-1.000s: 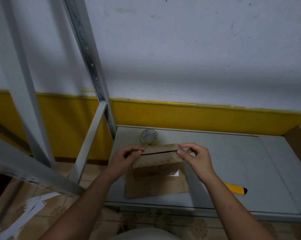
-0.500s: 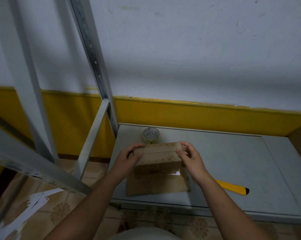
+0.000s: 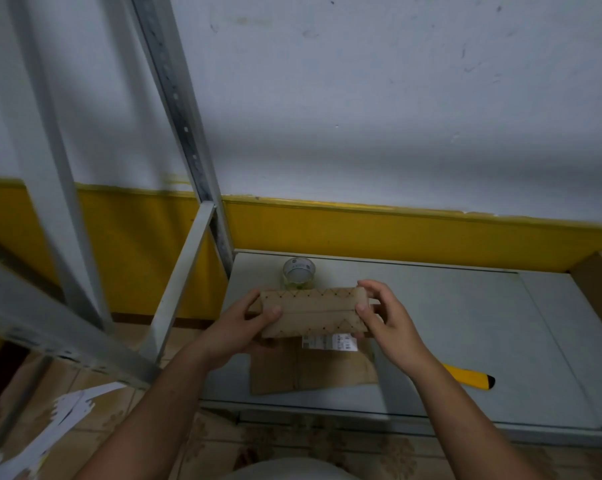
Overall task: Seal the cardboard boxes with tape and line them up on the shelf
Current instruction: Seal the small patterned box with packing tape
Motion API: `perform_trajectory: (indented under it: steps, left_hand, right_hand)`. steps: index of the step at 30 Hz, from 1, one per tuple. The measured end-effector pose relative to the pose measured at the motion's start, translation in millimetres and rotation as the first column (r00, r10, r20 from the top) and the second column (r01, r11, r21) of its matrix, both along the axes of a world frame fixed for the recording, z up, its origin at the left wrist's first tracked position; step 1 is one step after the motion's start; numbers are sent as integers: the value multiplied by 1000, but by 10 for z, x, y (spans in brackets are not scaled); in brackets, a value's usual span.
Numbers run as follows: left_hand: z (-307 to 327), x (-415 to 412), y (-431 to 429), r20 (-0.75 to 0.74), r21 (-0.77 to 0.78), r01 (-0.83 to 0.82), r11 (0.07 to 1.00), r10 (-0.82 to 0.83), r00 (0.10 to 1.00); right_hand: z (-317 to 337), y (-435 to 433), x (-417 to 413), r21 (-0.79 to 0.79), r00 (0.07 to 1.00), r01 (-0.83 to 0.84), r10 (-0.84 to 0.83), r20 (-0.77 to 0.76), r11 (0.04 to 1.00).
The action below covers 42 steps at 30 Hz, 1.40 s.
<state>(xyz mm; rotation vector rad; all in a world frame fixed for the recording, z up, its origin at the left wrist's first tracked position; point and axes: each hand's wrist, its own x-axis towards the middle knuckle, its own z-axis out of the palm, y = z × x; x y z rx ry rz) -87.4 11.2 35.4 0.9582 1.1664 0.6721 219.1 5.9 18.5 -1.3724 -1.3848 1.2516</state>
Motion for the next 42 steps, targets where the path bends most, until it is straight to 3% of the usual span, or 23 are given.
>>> perform_trajectory:
  steps: [5, 12, 18, 21, 24, 30, 33, 38, 42]
  left_hand:
    - [2, -25, 14, -13, 86, 12, 996, -11, 1000]
    - [-222, -23, 4, -72, 332, 67, 941, -46, 996]
    - [-490, 132, -21, -130, 409, 25, 912, 31, 991]
    - [-647, 163, 12, -181, 486, 57, 872, 37, 983]
    - [-803, 156, 64, -253, 537, 94, 838, 54, 966]
    - [-1199, 142, 135, -416, 570, 51, 820, 235, 879]
    - [-1264, 186, 131, -505, 578, 143, 803, 215, 836]
    - [-1330, 203, 75, -512, 566, 204, 799, 147, 846]
    - [-1288, 114, 7, -415, 538, 82, 839, 179, 892]
  right_hand:
    - [-52, -55, 20, 140, 989, 18, -38, 140, 990]
    - [-86, -94, 67, 225, 990, 47, -76, 122, 973]
    - [-292, -76, 4, -107, 964, 227, -239, -117, 968]
    - [-344, 0, -17, -222, 923, 248, -299, -241, 943]
    - [-368, 63, 37, -338, 919, 156, -262, -296, 928]
    - [-607, 143, -26, -292, 998, -51, 41, -39, 955]
    - [-732, 159, -99, -249, 997, -52, 65, 42, 967]
    - [-926, 47, -87, -204, 980, -29, 68, 188, 979]
    - [-989, -39, -108, -247, 952, 32, 46, 304, 968]
